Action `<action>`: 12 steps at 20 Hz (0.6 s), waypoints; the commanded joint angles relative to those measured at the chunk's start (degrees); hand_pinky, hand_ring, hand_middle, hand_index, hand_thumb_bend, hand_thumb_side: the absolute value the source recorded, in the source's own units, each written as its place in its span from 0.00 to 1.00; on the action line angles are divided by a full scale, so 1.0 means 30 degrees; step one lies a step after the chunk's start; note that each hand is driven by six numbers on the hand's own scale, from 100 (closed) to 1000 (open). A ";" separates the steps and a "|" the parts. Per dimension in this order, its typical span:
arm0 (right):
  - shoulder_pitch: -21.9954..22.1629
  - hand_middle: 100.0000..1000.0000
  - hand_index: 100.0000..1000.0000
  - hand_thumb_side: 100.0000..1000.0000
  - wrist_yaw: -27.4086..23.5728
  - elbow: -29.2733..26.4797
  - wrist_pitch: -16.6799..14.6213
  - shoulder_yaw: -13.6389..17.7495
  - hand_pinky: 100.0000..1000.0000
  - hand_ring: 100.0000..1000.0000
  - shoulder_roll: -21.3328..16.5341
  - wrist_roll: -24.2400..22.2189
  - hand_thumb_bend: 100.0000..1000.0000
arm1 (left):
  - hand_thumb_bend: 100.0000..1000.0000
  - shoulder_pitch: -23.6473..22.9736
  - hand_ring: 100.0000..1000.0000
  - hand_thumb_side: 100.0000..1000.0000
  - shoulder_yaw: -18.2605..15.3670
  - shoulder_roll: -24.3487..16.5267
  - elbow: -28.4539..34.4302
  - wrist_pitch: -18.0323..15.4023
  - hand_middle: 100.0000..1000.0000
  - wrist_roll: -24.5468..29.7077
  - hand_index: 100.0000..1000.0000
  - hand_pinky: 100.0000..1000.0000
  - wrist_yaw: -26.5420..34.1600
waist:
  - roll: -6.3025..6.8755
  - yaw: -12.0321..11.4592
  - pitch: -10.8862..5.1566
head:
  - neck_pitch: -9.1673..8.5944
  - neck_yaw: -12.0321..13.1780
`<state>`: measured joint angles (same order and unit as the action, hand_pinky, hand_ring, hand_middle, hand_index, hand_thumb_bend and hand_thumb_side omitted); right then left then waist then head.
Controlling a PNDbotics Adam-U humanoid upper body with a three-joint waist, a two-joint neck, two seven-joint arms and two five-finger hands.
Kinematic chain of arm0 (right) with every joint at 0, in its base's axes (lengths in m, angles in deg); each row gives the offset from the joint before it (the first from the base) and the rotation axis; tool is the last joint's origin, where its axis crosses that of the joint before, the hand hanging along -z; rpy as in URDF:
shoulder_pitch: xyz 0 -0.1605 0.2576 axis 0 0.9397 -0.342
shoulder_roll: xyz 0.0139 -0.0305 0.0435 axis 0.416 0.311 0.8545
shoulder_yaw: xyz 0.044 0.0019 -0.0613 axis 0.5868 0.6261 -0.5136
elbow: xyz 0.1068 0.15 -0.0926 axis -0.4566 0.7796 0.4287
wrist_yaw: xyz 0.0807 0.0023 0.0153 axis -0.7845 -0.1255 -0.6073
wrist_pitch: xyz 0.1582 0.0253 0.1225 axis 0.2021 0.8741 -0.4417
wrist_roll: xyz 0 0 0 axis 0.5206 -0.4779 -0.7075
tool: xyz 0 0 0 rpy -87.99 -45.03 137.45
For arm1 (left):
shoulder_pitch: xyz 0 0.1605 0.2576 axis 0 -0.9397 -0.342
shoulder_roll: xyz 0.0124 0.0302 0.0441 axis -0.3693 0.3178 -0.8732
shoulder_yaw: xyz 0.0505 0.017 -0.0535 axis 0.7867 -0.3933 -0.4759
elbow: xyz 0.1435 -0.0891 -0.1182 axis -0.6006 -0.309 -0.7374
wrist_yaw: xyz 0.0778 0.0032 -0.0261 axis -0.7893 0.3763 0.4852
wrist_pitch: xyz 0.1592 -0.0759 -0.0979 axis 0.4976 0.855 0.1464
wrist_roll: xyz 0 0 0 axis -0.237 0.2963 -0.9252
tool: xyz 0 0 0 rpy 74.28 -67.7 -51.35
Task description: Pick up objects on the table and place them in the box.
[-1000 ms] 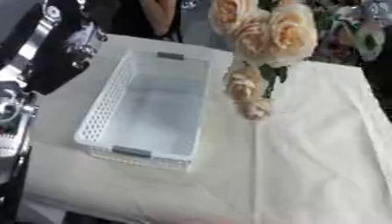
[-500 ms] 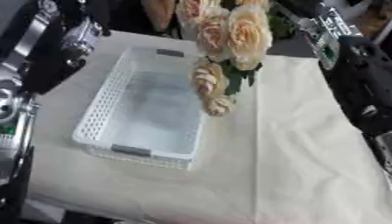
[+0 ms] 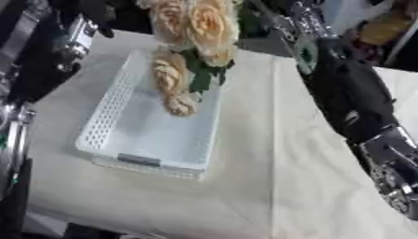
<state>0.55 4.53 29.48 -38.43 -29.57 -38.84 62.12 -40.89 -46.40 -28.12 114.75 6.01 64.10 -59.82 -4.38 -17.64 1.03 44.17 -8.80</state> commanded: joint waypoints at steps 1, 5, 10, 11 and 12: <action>-0.0110 0.74 0.73 0.00 0.1764 0.0393 -0.0512 -0.0200 0.66 0.75 0.0455 -0.0961 0.06 | 0.00 0.0523 0.63 0.75 -0.0011 0.0095 0.0321 -0.0488 0.74 -0.0475 0.73 0.43 0.0534 | 0.0079 -0.0106 -0.0110 | -0.0018 -0.0656; 0.0150 0.91 0.86 0.17 0.2764 0.0543 -0.1597 -0.0152 0.96 0.93 0.0837 -0.2316 0.17 | 0.00 0.0600 0.63 0.75 0.0045 0.0153 0.0321 -0.0607 0.74 -0.0295 0.73 0.44 0.0669 | 0.0034 -0.0186 -0.0072 | -0.0018 -0.0737; 0.0564 0.98 0.91 0.40 0.3079 0.0235 -0.3041 -0.0638 1.00 1.00 0.1074 -0.3710 0.16 | 0.00 0.0605 0.63 0.75 0.0026 0.0094 0.0321 -0.0576 0.74 -0.0108 0.73 0.44 0.0575 | 0.0061 -0.0125 -0.0090 | -0.0018 -0.0585; 0.0642 0.98 0.91 0.40 0.3119 0.0179 -0.3286 -0.0699 1.00 1.00 0.1094 -0.3931 0.16 | 0.00 0.0597 0.63 0.75 0.0017 0.0080 0.0321 -0.0571 0.74 -0.0088 0.73 0.44 0.0557 | 0.0069 -0.0104 -0.0103 | -0.0018 -0.0574; 0.0766 1.00 0.94 0.50 0.3208 0.0195 -0.3667 -0.0891 1.00 1.00 0.1092 -0.4239 0.19 | 0.00 0.0579 0.63 0.75 0.0012 0.0046 0.0321 -0.0565 0.74 -0.0057 0.73 0.44 0.0530 | 0.0067 -0.0064 -0.0126 | -0.0018 -0.0557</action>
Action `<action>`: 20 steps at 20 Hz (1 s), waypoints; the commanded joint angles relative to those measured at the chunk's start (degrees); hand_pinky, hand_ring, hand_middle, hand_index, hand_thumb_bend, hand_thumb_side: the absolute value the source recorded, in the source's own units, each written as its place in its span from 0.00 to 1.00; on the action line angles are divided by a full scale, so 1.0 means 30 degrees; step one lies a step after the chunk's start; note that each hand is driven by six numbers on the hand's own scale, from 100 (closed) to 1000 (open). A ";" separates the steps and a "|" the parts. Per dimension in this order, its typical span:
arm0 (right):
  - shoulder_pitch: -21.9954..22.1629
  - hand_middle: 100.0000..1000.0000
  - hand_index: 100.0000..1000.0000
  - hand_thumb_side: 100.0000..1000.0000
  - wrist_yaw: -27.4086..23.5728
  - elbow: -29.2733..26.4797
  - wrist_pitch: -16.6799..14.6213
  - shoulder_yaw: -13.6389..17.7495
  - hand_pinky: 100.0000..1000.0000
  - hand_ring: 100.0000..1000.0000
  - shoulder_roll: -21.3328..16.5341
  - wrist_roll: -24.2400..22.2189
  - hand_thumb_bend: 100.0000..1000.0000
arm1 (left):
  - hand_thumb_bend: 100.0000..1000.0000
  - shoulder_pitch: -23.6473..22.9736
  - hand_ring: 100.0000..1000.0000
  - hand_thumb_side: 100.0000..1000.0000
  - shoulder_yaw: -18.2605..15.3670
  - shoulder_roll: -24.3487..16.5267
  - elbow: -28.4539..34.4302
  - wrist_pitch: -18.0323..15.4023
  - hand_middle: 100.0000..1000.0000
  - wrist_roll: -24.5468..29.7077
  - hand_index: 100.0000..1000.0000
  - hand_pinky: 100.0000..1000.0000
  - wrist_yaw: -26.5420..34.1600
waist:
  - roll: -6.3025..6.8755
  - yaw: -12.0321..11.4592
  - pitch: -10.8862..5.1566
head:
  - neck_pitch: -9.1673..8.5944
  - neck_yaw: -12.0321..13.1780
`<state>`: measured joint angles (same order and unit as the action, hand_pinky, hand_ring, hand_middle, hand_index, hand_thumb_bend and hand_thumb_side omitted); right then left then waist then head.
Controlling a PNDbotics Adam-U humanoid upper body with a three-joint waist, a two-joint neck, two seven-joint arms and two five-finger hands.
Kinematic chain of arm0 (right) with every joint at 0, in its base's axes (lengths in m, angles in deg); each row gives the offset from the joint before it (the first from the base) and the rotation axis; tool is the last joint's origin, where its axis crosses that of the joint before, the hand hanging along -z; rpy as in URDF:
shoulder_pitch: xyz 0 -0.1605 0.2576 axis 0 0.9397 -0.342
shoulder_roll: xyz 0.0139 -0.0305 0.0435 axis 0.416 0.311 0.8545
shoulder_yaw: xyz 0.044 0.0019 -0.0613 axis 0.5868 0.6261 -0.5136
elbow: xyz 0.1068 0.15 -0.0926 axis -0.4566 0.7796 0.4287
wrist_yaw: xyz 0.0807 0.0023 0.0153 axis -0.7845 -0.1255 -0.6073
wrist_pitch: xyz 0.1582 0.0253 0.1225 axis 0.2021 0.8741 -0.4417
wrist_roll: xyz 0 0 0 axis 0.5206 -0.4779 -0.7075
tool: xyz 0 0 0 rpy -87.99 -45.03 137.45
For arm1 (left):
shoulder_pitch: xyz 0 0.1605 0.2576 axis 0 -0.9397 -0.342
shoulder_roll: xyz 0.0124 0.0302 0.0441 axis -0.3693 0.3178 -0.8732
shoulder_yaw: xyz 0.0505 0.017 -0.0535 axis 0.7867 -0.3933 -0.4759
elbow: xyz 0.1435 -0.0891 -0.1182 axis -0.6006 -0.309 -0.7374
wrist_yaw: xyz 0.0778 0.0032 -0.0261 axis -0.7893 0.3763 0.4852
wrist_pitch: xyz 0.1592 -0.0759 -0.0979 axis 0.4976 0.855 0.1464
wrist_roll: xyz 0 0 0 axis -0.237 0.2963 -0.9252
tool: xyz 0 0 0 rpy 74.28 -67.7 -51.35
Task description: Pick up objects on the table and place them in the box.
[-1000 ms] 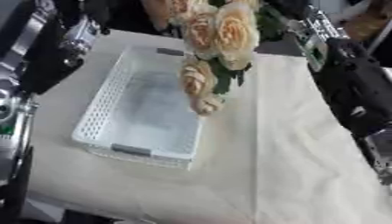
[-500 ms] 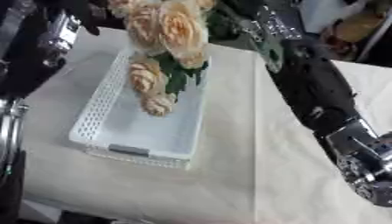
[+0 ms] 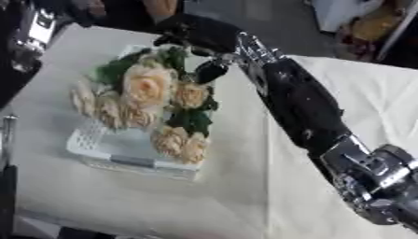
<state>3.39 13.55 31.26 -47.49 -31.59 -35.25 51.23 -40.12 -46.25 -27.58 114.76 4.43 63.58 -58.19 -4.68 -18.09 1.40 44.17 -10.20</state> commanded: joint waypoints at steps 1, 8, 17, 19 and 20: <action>-0.0063 1.00 0.95 0.53 0.0291 -0.0370 -0.1118 -0.0407 1.00 1.00 -0.0136 -0.0971 0.25 | 0.00 0.0299 0.63 0.75 -0.0052 -0.0168 0.0317 -0.0028 0.74 0.0145 0.73 0.45 -0.0045 | 0.0166 0.0126 -0.0270 | -0.0019 -0.0050; 0.0332 1.00 1.00 0.67 -0.0993 0.0376 -0.3018 -0.1337 1.00 1.00 -0.0408 -0.5172 0.29 | 0.00 0.0199 0.64 0.75 -0.0102 -0.0322 0.0317 0.0043 0.74 0.0261 0.73 0.45 -0.0218 | 0.0160 0.0296 -0.0316 | -0.0019 0.0180; -0.1136 1.00 1.00 0.35 -1.0465 -0.4371 -0.3048 -0.2157 1.00 1.00 -0.4578 -0.9828 0.39 | 0.00 -0.0206 0.64 0.75 -0.0248 -0.0672 0.0317 0.0114 0.74 0.0215 0.73 0.45 -0.0378 | 0.0017 0.0758 -0.0713 | -0.0019 0.1197; -0.1359 1.00 1.00 0.33 -1.1927 -0.6352 -0.3048 -0.1970 1.00 1.00 -0.6319 -0.8593 0.38 | 0.00 -0.0380 0.64 0.75 -0.0327 -0.0826 0.0317 0.0172 0.74 0.0141 0.73 0.45 -0.0459 | -0.0021 0.1001 -0.0822 | -0.0019 0.1636; -0.1412 1.00 1.00 0.26 -1.2411 -0.7168 -0.3048 -0.1785 1.00 1.00 -0.7139 -0.8010 0.37 | 0.00 -0.0490 0.64 0.75 -0.0369 -0.0918 0.0317 0.0210 0.74 0.0104 0.73 0.45 -0.0506 | -0.0032 0.1152 -0.0895 | -0.0019 0.1907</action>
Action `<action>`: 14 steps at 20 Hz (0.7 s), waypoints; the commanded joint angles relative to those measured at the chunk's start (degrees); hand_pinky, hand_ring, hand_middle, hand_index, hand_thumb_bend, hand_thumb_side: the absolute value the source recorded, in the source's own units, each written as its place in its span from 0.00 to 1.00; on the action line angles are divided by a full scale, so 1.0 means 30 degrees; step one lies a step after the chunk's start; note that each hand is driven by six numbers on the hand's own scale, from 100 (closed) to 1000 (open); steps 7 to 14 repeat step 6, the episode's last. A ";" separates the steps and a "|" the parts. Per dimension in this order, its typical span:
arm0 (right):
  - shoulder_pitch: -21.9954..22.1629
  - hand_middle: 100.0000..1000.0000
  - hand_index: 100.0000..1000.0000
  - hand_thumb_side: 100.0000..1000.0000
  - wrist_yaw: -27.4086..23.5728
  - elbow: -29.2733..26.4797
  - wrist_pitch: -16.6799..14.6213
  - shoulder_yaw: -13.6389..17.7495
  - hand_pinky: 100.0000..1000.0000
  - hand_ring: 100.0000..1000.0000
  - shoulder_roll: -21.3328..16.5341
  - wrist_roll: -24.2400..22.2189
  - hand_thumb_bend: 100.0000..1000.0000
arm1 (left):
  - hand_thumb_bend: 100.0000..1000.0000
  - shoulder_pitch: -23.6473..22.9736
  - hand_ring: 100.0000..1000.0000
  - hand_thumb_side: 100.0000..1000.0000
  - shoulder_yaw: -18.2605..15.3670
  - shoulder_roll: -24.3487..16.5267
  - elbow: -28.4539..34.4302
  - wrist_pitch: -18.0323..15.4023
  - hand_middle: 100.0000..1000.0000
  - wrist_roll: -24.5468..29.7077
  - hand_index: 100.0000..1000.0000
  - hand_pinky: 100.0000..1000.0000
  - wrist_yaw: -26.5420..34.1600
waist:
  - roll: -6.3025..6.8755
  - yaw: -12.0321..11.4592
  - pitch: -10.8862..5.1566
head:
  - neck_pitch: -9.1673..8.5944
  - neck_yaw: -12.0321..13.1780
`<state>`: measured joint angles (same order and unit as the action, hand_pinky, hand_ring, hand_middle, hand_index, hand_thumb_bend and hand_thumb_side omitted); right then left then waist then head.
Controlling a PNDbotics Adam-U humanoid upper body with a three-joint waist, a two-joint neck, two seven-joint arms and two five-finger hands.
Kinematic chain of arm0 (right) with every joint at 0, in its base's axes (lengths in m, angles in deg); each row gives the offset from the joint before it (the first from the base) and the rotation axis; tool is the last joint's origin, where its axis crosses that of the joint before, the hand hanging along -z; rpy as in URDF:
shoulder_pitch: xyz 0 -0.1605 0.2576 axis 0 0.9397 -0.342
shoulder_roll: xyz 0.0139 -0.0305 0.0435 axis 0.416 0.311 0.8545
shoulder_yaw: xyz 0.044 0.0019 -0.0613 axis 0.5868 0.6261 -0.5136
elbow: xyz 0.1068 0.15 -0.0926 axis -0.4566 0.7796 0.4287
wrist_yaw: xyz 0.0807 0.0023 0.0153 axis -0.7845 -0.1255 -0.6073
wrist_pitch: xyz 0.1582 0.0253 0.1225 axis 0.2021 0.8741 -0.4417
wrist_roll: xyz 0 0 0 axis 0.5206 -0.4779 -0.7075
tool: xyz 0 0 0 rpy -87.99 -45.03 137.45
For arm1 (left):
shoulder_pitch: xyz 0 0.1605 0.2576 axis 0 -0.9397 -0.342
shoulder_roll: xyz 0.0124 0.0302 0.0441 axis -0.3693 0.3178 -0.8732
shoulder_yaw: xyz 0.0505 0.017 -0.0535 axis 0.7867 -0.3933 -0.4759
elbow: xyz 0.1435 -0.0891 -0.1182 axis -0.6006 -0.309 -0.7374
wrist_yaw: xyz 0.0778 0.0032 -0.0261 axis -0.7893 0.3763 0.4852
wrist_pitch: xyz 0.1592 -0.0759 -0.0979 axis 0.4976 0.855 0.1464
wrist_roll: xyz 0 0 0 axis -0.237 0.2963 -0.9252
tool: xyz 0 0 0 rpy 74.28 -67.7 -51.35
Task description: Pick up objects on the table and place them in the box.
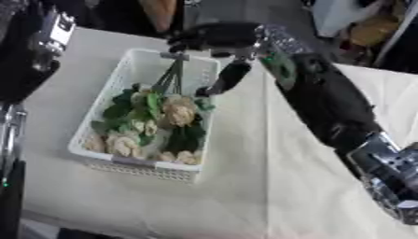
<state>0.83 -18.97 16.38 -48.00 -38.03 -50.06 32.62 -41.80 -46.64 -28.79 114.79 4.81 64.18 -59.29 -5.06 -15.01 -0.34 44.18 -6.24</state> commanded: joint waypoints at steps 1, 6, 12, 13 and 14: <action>-0.0535 1.00 1.00 0.23 -0.2041 -0.3103 -0.2871 0.0650 1.00 1.00 -0.3151 -0.1098 0.37 | 0.00 -0.0055 0.64 0.75 -0.0302 -0.0640 0.0308 0.0129 0.74 -0.0146 0.73 0.45 -0.0219 | 0.0082 0.0283 -0.0371 | -0.0022 0.0839; 0.0386 1.00 0.94 0.00 -0.3787 -0.7257 -0.0774 0.2585 1.00 1.00 -0.6796 0.3408 0.34 | 0.00 -0.0626 0.64 0.75 -0.0518 -0.1123 0.0308 0.0430 0.75 -0.0364 0.73 0.45 -0.0525 | 0.0150 0.0988 -0.0560 | -0.0022 0.1655; 0.0386 1.00 0.94 0.00 -0.3787 -0.7257 -0.0774 0.2585 1.00 1.00 -0.6796 0.3408 0.34 | 0.00 -0.0626 0.64 0.75 -0.0518 -0.1123 0.0308 0.0430 0.75 -0.0364 0.73 0.45 -0.0525 | 0.0150 0.0988 -0.0560 | -0.0022 0.1655; 0.0386 1.00 0.94 0.00 -0.3787 -0.7257 -0.0774 0.2585 1.00 1.00 -0.6796 0.3408 0.34 | 0.00 -0.0626 0.64 0.75 -0.0518 -0.1123 0.0308 0.0430 0.75 -0.0364 0.73 0.45 -0.0525 | 0.0150 0.0988 -0.0560 | -0.0022 0.1655; 0.0386 1.00 0.94 0.00 -0.3787 -0.7257 -0.0774 0.2585 1.00 1.00 -0.6796 0.3408 0.34 | 0.00 -0.0626 0.64 0.75 -0.0518 -0.1123 0.0308 0.0430 0.75 -0.0364 0.73 0.45 -0.0525 | 0.0150 0.0988 -0.0560 | -0.0022 0.1655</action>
